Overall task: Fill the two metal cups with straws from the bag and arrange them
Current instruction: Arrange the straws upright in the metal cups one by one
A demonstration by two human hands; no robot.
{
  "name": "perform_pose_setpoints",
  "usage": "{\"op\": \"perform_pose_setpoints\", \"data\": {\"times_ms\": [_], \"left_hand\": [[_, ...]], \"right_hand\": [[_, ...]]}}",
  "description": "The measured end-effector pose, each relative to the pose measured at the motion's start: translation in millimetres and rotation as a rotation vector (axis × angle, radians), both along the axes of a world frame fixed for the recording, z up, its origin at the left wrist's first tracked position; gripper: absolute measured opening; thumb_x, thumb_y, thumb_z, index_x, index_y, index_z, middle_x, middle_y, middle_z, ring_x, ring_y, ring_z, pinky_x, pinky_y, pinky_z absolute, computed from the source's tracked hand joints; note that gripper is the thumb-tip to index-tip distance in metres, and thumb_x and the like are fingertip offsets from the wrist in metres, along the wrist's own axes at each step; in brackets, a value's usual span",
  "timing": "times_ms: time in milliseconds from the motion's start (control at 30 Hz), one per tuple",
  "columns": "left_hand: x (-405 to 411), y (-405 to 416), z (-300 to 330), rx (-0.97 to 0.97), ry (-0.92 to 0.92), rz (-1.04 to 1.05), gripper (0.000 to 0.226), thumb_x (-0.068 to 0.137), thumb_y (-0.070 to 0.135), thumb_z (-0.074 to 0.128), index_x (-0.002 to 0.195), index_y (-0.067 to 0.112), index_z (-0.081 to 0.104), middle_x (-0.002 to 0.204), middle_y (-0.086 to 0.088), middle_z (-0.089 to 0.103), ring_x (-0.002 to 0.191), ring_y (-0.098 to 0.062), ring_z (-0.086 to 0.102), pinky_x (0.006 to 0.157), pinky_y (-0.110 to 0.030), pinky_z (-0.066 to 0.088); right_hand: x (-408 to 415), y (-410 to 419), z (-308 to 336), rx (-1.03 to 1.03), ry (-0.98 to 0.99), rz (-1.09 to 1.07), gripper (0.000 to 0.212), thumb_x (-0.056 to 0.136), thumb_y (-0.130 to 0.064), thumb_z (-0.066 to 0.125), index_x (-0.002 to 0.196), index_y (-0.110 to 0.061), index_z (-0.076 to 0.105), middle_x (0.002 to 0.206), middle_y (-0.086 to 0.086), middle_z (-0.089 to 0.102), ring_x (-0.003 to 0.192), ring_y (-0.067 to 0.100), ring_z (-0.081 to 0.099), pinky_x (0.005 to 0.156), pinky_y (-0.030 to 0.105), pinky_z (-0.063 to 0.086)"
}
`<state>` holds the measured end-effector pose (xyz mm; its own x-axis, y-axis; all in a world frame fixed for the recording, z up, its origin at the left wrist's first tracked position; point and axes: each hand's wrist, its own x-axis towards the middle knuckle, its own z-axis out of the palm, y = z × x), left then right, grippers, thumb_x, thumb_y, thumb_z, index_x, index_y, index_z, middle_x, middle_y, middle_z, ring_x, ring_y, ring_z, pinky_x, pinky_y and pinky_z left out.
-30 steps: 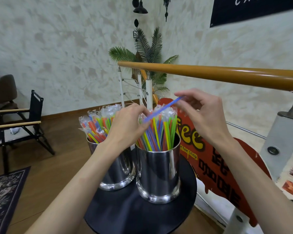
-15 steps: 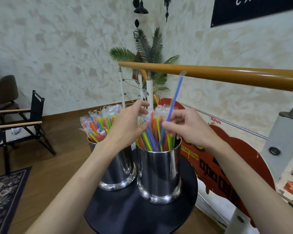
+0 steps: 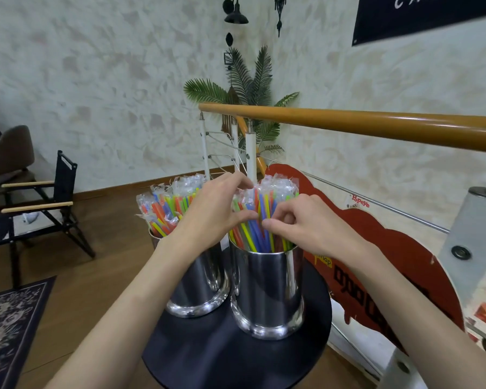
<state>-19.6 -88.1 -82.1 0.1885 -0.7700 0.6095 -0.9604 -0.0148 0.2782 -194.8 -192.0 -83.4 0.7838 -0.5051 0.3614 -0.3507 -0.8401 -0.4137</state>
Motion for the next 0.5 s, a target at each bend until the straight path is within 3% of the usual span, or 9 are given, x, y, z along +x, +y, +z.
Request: {"op": "perform_pose_setpoints", "data": {"times_ms": [167, 333, 500], "left_hand": [[1.1, 0.9, 0.3, 0.020, -0.044, 0.024, 0.039, 0.077, 0.046, 0.081, 0.105, 0.022, 0.068, 0.112, 0.007, 0.060, 0.102, -0.011, 0.058, 0.089, -0.032, 0.050], [3.7, 1.0, 3.4, 0.034, -0.020, 0.041, 0.028, 0.078, 0.042, 0.083, 0.095, 0.022, 0.074, 0.117, 0.005, 0.063, 0.105, -0.011, 0.059, 0.088, -0.026, 0.045], [1.4, 1.7, 6.3, -0.067, 0.129, 0.022, 0.016, 0.082, 0.034, 0.081, 0.089, 0.022, 0.072, 0.111, 0.005, 0.064, 0.101, -0.010, 0.059, 0.089, -0.024, 0.044]], "right_hand": [[3.0, -0.6, -1.9, -0.048, -0.007, -0.033, 0.022, 0.094, -0.038, 0.069, 0.082, -0.020, 0.072, 0.065, -0.008, 0.064, 0.064, 0.004, 0.057, 0.058, 0.022, 0.039], [5.0, -0.9, -5.9, -0.010, -0.126, 0.101, 0.019, 0.082, -0.027, 0.083, 0.078, -0.024, 0.065, 0.064, -0.005, 0.062, 0.062, 0.004, 0.056, 0.057, 0.017, 0.038], [6.9, 0.5, -5.7, -0.075, -0.097, 0.240, 0.015, 0.081, -0.009, 0.083, 0.080, -0.018, 0.071, 0.080, -0.011, 0.060, 0.074, -0.005, 0.054, 0.066, 0.009, 0.039]]}}
